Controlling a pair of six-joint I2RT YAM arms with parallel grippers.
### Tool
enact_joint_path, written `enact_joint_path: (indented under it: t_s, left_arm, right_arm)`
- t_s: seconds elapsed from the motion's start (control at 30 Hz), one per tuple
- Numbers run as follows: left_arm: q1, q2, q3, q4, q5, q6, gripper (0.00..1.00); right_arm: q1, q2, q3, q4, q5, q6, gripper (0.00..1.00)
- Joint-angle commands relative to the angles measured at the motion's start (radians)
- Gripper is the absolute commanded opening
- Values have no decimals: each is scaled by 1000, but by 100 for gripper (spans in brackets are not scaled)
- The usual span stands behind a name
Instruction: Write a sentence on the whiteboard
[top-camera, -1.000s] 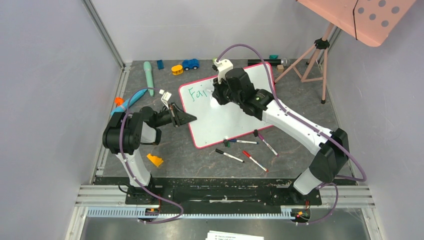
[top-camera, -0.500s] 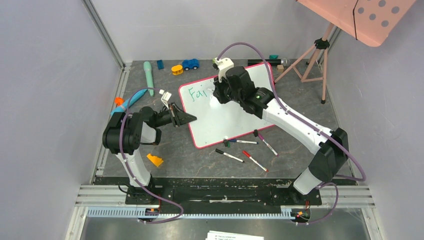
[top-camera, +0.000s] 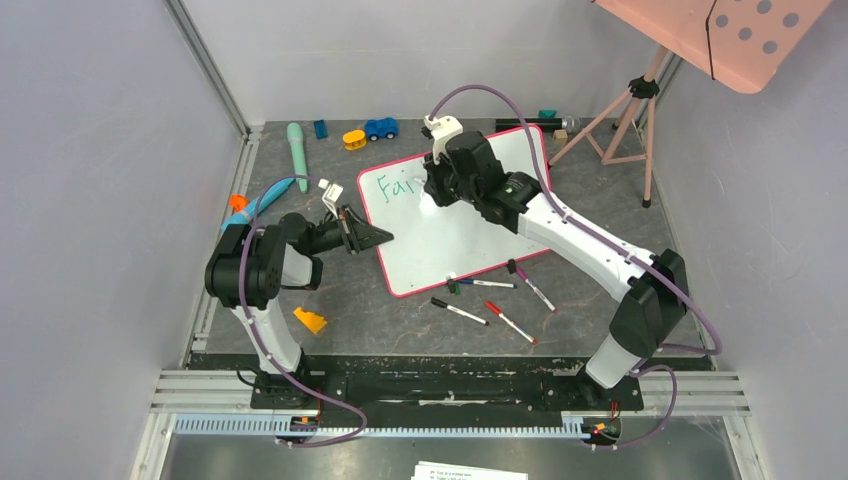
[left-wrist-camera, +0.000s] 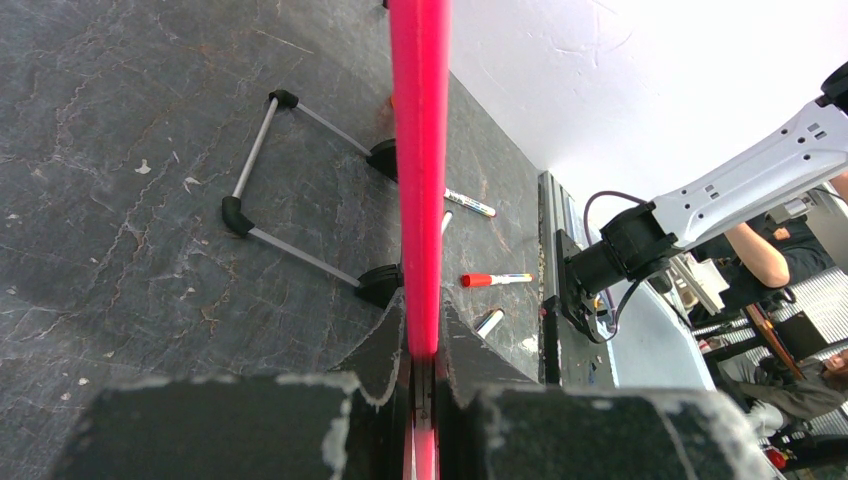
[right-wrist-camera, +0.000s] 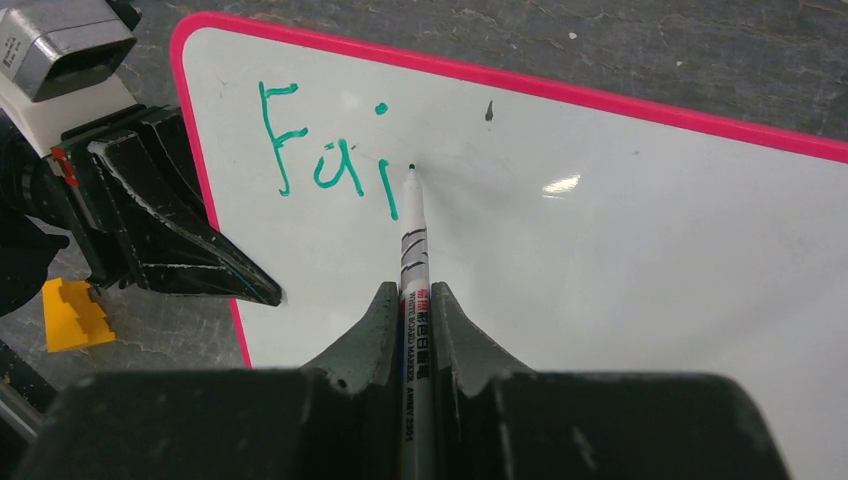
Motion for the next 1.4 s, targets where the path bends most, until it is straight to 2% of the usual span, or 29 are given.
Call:
enact_joint_path:
  t_s: [0.0,0.63,1.03,1.37]
  left_arm:
    - [-22,-4,-2,58,107,55,2]
    - [-21,-13,-9,58,106,60,2]
    - [-22,-13,-7,58,105,58,2]
    - [-22,-14,-9,58,105,58,2]
  right_arm:
    - [-5,15,52,16,1,-10,0]
    - [-20,6,54,-23,93,-8,0]
    - [-28,-18,60,-21,90,-4,0]
    - [-29,-20,81,11,30,-8,0]
